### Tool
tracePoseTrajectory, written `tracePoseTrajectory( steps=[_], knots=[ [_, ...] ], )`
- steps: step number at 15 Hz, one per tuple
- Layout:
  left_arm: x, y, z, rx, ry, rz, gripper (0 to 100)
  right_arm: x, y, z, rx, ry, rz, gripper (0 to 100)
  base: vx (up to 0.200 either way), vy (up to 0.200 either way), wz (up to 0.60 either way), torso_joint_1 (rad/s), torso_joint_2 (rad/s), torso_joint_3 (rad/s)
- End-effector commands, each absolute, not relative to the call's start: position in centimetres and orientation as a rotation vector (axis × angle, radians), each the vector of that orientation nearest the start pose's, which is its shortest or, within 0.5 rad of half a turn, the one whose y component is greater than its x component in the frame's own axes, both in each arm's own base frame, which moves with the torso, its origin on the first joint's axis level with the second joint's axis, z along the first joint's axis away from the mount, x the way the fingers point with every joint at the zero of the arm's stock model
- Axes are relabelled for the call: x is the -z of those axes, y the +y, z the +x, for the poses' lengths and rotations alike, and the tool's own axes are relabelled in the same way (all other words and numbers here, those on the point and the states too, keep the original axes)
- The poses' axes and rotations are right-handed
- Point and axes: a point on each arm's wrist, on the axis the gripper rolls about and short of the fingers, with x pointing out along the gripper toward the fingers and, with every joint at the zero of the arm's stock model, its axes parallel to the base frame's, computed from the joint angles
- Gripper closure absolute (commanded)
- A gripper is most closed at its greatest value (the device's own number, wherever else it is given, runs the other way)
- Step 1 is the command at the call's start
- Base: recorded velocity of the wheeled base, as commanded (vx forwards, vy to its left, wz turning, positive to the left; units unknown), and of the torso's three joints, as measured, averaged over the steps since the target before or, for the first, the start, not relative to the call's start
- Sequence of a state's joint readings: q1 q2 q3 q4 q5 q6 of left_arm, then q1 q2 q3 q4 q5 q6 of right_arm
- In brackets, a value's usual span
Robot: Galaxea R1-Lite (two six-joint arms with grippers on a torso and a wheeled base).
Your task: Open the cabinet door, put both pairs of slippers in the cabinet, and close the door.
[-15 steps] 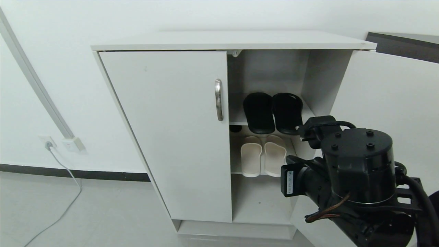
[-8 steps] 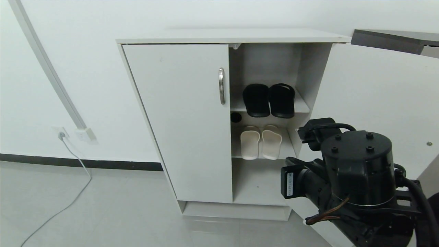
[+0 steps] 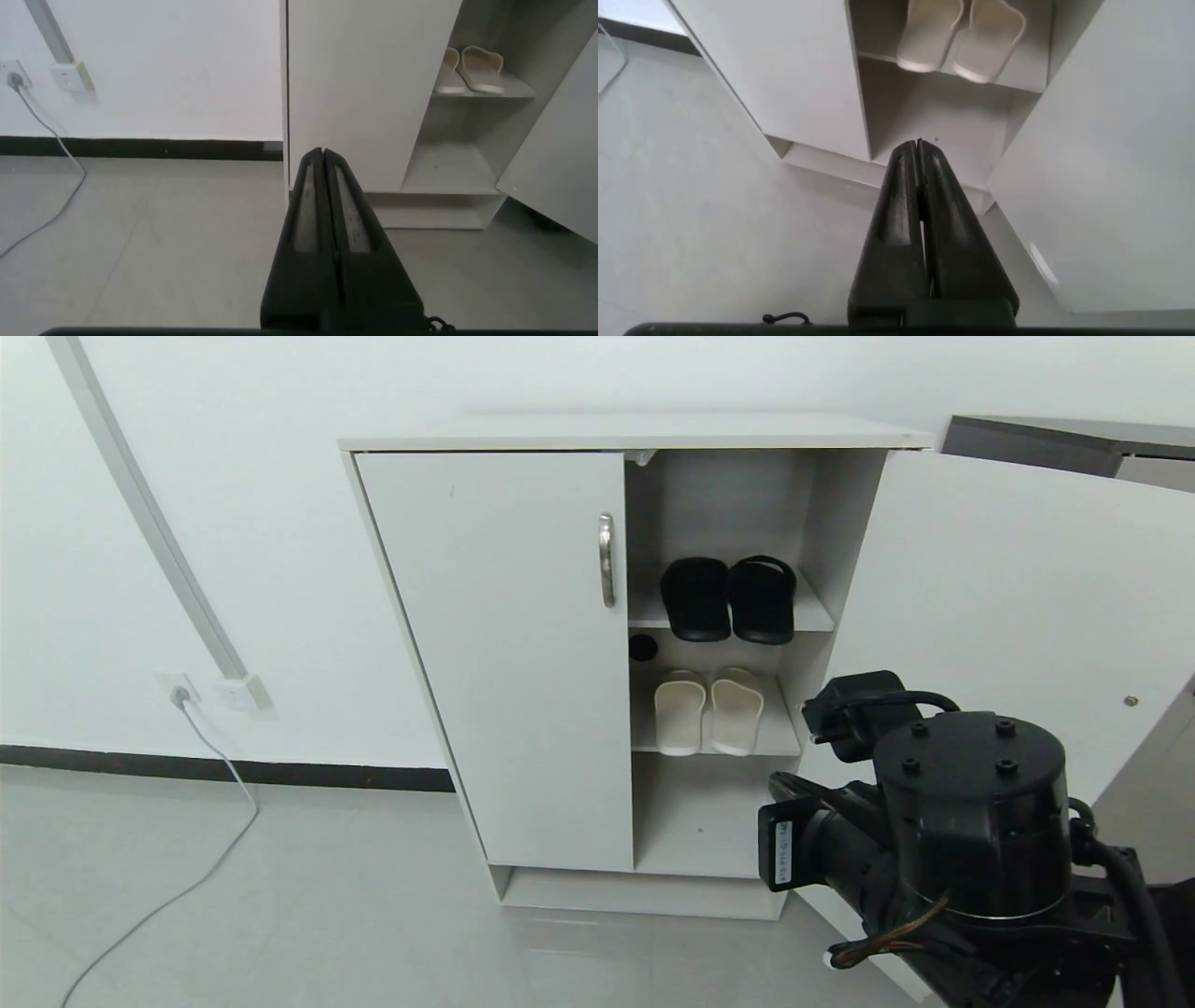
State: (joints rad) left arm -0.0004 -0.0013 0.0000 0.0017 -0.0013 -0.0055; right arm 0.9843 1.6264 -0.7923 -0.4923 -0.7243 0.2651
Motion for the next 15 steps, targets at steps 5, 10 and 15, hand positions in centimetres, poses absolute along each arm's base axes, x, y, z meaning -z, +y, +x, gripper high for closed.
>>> tracePoseTrajectory(
  steps=[5,10,15],
  knots=[
    [-7.53,0.0,-2.28,0.002,0.002,-0.006,100,-18.57,22.74,16.88,-0.225,0.263,-0.003,100,0.0,0.0,0.0,0.0,0.0,0.0],
    [-7.53,0.0,-2.28,0.002,0.002,-0.006,100,-18.22,22.92,17.0,-0.223,0.271,-0.012,100,0.0,0.0,0.0,0.0,0.0,0.0],
    [-7.53,0.0,-2.28,0.002,0.002,-0.006,100,-18.22,22.92,17.0,-0.223,0.271,-0.012,100,0.0,0.0,0.0,0.0,0.0,0.0]
  ],
)
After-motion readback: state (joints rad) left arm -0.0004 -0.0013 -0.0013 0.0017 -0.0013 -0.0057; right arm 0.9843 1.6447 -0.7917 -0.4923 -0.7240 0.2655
